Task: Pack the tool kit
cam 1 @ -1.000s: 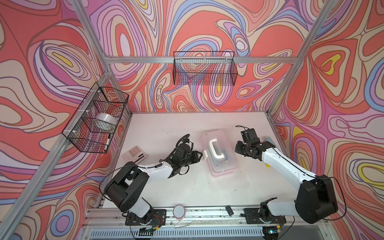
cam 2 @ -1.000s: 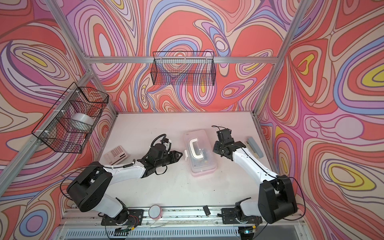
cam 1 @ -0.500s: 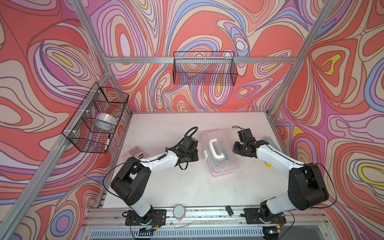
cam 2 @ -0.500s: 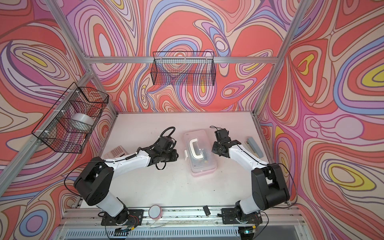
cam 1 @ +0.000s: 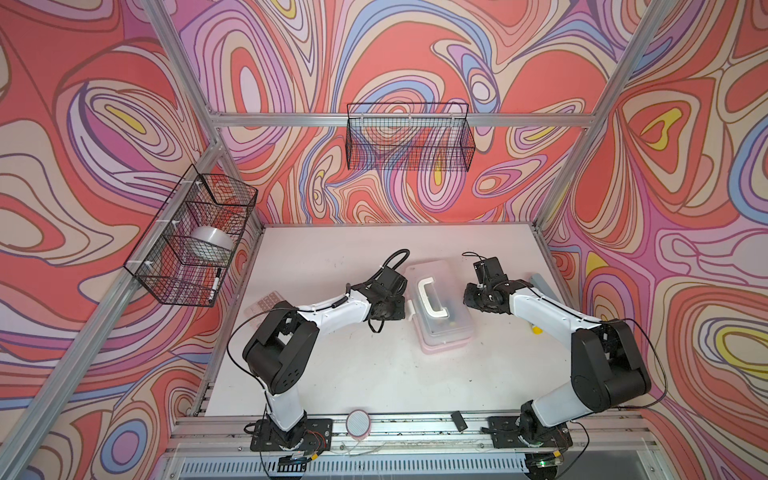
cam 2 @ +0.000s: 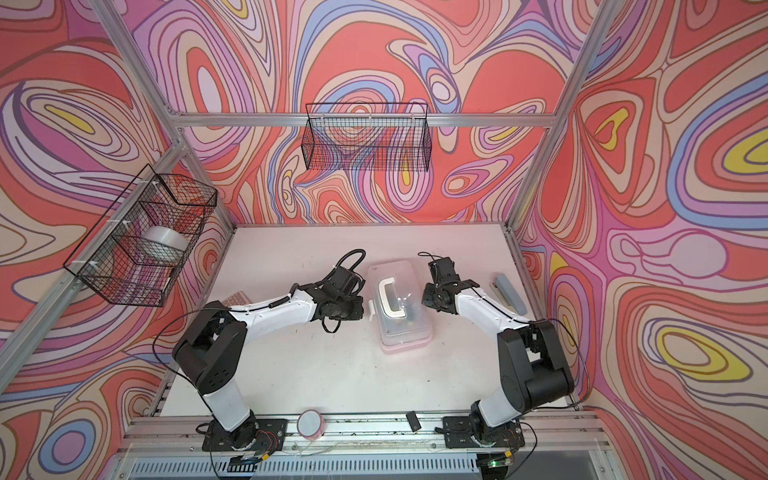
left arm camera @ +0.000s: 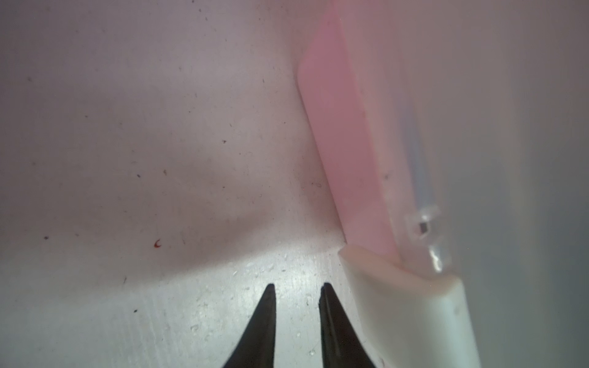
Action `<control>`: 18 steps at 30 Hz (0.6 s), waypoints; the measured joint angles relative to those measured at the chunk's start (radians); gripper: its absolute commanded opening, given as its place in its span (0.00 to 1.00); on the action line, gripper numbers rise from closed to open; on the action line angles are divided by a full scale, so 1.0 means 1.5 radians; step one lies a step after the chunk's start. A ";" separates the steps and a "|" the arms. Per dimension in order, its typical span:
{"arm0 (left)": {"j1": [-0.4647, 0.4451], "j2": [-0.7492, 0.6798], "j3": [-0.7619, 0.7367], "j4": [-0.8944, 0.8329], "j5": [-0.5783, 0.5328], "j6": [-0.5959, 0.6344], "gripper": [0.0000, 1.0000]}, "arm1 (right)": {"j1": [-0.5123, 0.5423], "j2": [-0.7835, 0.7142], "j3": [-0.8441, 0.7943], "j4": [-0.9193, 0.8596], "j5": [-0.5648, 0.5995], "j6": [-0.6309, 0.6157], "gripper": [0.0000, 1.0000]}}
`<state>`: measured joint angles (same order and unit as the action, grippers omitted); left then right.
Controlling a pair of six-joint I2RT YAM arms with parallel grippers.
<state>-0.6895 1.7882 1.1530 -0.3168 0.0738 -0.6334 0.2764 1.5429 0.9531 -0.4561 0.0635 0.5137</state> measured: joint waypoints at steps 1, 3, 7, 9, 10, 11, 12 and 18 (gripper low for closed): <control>-0.003 0.006 0.008 -0.004 0.000 0.001 0.26 | 0.000 0.000 -0.001 0.002 -0.003 0.000 0.32; -0.006 0.013 0.019 -0.010 0.001 0.002 0.25 | 0.000 0.000 -0.007 0.010 -0.010 0.000 0.32; -0.007 0.016 0.033 -0.030 0.000 0.002 0.26 | 0.000 0.000 -0.018 0.022 -0.026 0.000 0.31; -0.007 0.019 0.038 -0.036 0.000 0.002 0.26 | 0.000 0.000 -0.021 0.027 -0.034 0.000 0.31; -0.007 0.020 0.040 -0.037 0.000 0.002 0.25 | 0.000 0.000 -0.022 0.030 -0.038 0.000 0.30; -0.007 0.023 0.042 -0.039 0.000 0.002 0.25 | 0.000 0.000 -0.024 0.034 -0.043 0.000 0.30; -0.007 0.026 0.043 -0.039 0.001 0.002 0.25 | 0.000 0.000 -0.027 0.036 -0.047 0.001 0.30; -0.008 0.044 0.054 -0.041 0.003 0.002 0.24 | 0.007 0.000 -0.037 0.050 -0.070 0.010 0.30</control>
<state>-0.7013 1.8542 1.2346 -0.3779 0.0784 -0.6312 0.2867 1.5429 0.8982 -0.3805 -0.0414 0.5282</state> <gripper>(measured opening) 0.248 0.300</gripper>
